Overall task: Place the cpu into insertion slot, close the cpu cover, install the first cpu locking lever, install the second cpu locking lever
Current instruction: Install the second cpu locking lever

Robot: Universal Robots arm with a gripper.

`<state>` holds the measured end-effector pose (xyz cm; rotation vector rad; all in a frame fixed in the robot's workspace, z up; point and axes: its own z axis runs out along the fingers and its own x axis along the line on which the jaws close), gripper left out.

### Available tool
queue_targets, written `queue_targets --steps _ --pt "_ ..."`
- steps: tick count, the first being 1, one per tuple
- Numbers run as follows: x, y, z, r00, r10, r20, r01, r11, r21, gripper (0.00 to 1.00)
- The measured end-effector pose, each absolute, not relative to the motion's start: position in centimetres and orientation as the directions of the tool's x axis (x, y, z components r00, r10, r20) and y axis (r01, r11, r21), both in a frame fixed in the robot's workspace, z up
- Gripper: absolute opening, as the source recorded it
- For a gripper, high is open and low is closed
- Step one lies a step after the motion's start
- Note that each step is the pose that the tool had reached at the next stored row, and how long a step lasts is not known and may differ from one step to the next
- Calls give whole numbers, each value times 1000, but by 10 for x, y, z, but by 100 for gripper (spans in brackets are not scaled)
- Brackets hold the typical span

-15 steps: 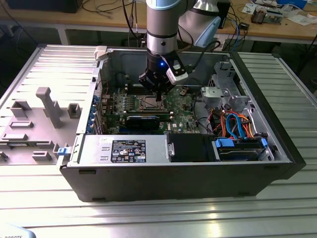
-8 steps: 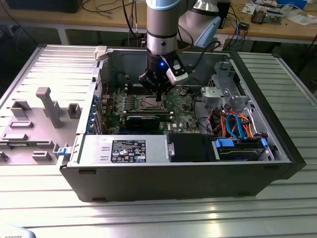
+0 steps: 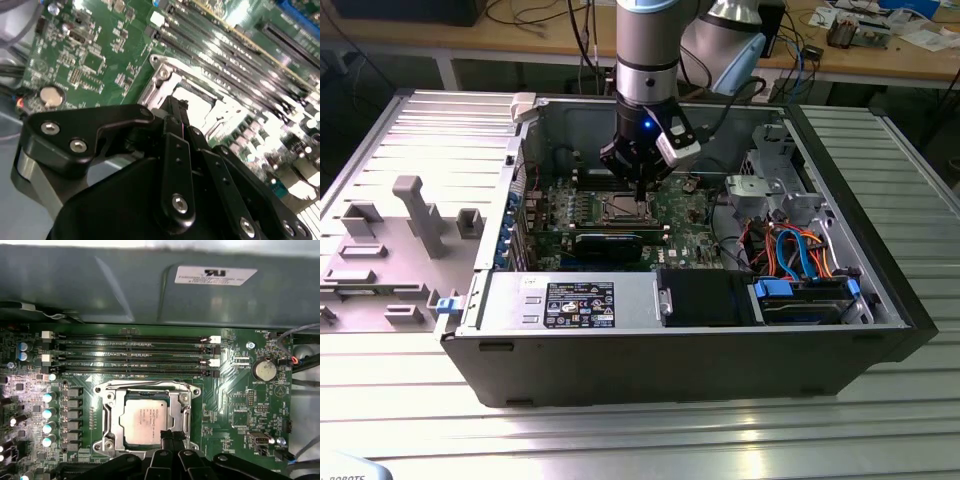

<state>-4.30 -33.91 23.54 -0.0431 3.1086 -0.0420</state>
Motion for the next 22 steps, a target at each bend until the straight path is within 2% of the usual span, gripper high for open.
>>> queue_targets --steps 6,12,22 --pt "-43 -343 236 -999 -28 -32 -27 999 -23 11" --pt "-44 -361 234 -999 -27 -33 -27 1000 -1 11" --pt "-48 -362 234 -999 -27 -33 -27 1000 -1 11"
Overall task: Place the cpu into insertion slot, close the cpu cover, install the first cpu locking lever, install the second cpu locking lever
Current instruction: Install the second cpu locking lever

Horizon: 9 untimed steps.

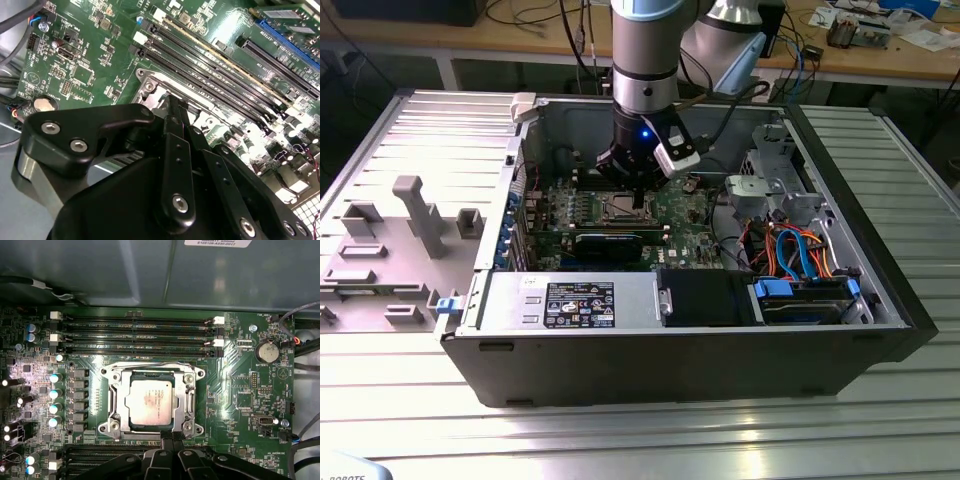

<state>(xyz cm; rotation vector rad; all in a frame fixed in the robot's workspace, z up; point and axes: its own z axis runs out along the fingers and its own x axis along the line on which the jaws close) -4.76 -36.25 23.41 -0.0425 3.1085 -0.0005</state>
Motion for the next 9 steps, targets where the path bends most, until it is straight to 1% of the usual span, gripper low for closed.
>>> queue_targets --steps 6,9 --pt "-48 -363 234 -999 -27 -32 -27 1000 -1 11" --pt "-48 -369 234 -999 -27 -23 -27 1000 0 11"
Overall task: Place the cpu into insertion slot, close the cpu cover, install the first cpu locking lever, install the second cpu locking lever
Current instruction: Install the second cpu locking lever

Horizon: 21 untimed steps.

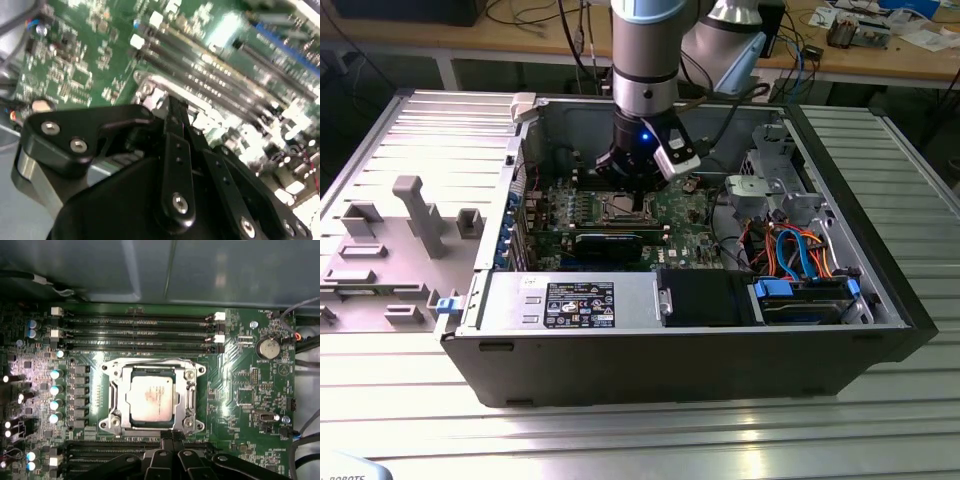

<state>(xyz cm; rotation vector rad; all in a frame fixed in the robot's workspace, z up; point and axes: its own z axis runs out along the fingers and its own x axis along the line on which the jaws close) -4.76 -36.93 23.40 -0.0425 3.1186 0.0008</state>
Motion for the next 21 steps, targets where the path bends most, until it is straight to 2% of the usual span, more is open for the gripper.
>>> queue_targets --steps 3,11,21 --pt "-47 -372 234 -1000 -27 -10 -27 1000 2 11" --pt "-48 -379 234 -1000 -28 -10 -29 999 33 11" --pt "-64 -385 230 -1000 -30 -10 -30 999 44 11"
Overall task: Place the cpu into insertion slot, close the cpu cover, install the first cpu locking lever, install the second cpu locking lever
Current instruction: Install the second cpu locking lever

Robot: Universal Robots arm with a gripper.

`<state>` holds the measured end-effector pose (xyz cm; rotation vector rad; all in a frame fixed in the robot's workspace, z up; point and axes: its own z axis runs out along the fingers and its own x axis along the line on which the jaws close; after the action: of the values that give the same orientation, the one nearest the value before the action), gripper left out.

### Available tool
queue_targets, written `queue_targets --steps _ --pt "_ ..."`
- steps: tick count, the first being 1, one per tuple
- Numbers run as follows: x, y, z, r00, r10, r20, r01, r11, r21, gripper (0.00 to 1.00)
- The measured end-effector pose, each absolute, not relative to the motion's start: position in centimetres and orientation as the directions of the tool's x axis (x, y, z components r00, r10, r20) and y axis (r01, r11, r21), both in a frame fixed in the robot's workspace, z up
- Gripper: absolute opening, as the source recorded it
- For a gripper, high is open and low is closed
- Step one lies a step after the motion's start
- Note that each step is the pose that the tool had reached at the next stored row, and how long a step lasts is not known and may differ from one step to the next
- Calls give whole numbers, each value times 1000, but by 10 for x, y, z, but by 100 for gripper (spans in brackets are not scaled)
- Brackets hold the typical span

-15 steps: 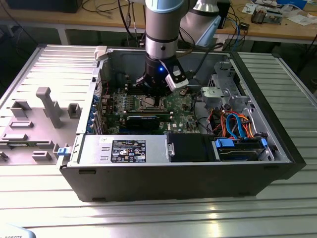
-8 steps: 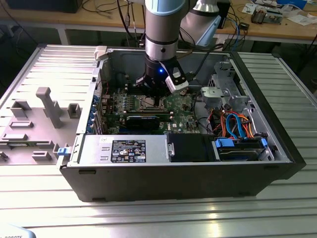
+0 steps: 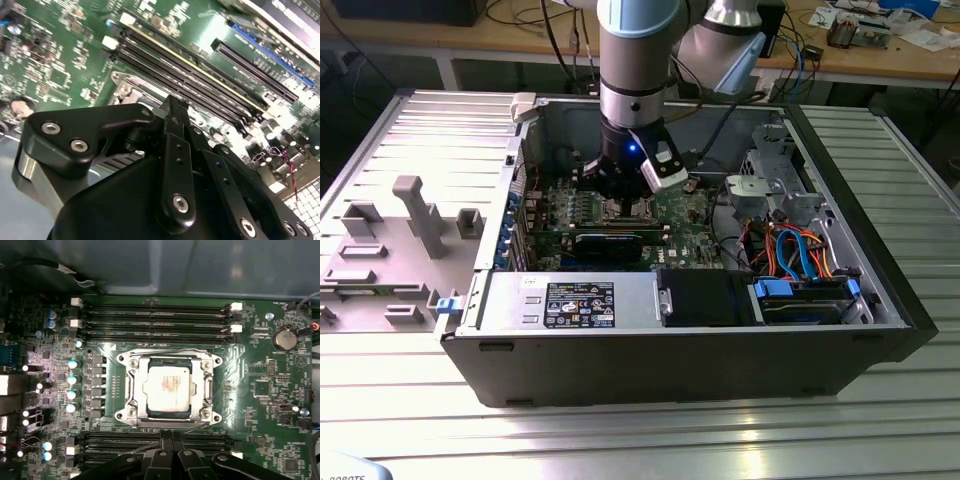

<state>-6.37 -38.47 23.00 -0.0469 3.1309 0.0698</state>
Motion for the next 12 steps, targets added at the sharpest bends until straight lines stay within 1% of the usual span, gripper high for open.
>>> queue_targets --steps 12 --pt "-75 -392 227 -999 -31 -11 -32 997 73 11"
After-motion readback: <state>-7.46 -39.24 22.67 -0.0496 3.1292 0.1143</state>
